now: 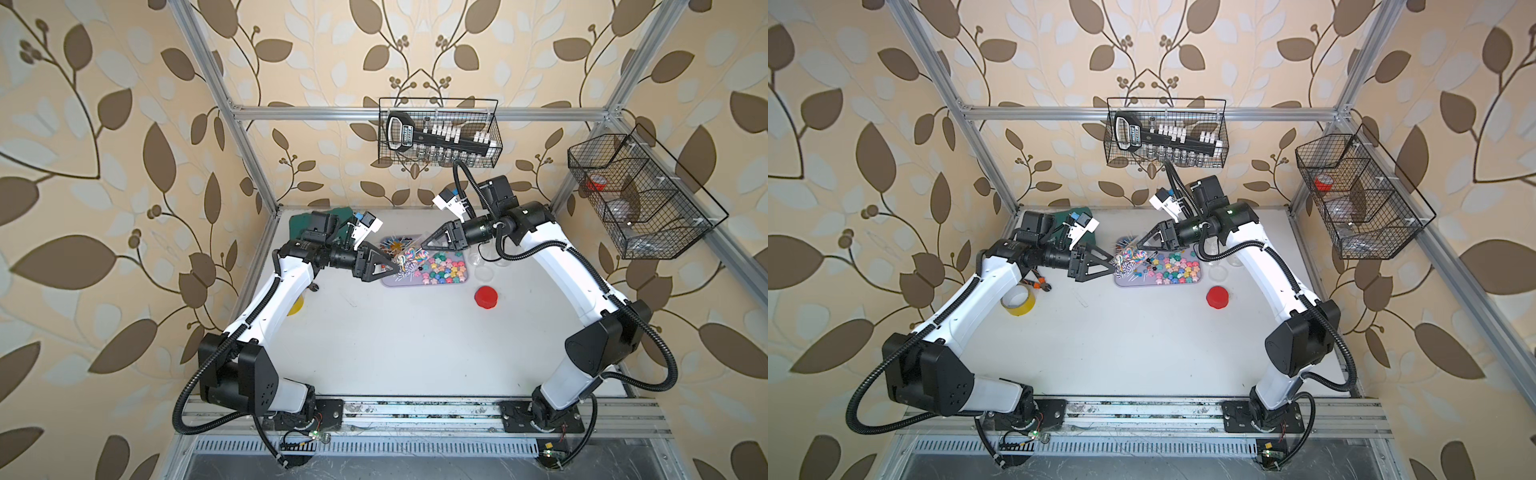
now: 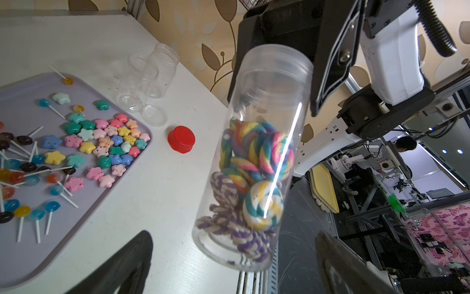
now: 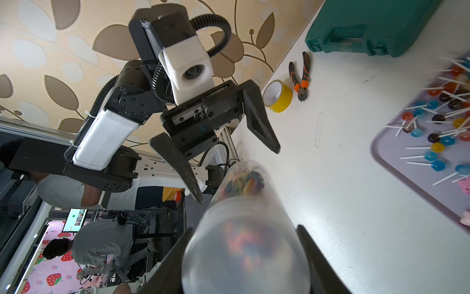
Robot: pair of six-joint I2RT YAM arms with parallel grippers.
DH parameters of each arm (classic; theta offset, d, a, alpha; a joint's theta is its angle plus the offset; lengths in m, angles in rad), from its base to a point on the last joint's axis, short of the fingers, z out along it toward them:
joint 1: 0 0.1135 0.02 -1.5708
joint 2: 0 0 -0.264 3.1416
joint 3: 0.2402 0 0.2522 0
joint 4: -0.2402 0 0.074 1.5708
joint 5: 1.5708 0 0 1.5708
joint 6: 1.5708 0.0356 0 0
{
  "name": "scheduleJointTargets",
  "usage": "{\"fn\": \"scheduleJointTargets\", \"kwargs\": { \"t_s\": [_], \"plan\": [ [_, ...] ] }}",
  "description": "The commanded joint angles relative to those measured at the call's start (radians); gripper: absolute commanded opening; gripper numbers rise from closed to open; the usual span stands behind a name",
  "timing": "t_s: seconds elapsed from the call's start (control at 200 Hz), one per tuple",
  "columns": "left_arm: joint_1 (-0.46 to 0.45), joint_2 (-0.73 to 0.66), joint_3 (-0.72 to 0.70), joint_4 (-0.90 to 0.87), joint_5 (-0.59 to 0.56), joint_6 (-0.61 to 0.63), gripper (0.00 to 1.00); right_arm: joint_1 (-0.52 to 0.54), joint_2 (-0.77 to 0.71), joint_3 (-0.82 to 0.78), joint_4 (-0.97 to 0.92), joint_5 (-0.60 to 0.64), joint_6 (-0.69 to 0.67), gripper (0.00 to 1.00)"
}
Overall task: Pour the candies out of the jar
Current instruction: Pick up the jar from the center of the board.
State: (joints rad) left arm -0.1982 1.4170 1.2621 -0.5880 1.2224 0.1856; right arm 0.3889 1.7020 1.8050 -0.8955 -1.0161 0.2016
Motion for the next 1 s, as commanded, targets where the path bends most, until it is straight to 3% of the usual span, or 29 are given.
{"fn": "scheduleJointTargets", "kwargs": {
  "t_s": [0.0,0.195,0.455,0.995],
  "plan": [
    [-0.017,0.006,0.047,-0.013,0.052,0.042,0.99,0.021,-0.02,0.039,0.001,-0.058,0.008,0.28],
    [-0.035,0.013,0.056,-0.013,0.067,0.042,0.98,0.045,-0.004,0.053,0.013,-0.058,0.019,0.29],
    [-0.038,-0.003,0.045,-0.025,0.082,0.066,0.88,0.046,0.017,0.083,0.021,-0.066,0.028,0.28],
    [-0.037,-0.03,0.047,0.031,0.141,0.015,0.78,0.049,0.018,0.043,0.073,-0.078,0.055,0.28]
  ]
}}
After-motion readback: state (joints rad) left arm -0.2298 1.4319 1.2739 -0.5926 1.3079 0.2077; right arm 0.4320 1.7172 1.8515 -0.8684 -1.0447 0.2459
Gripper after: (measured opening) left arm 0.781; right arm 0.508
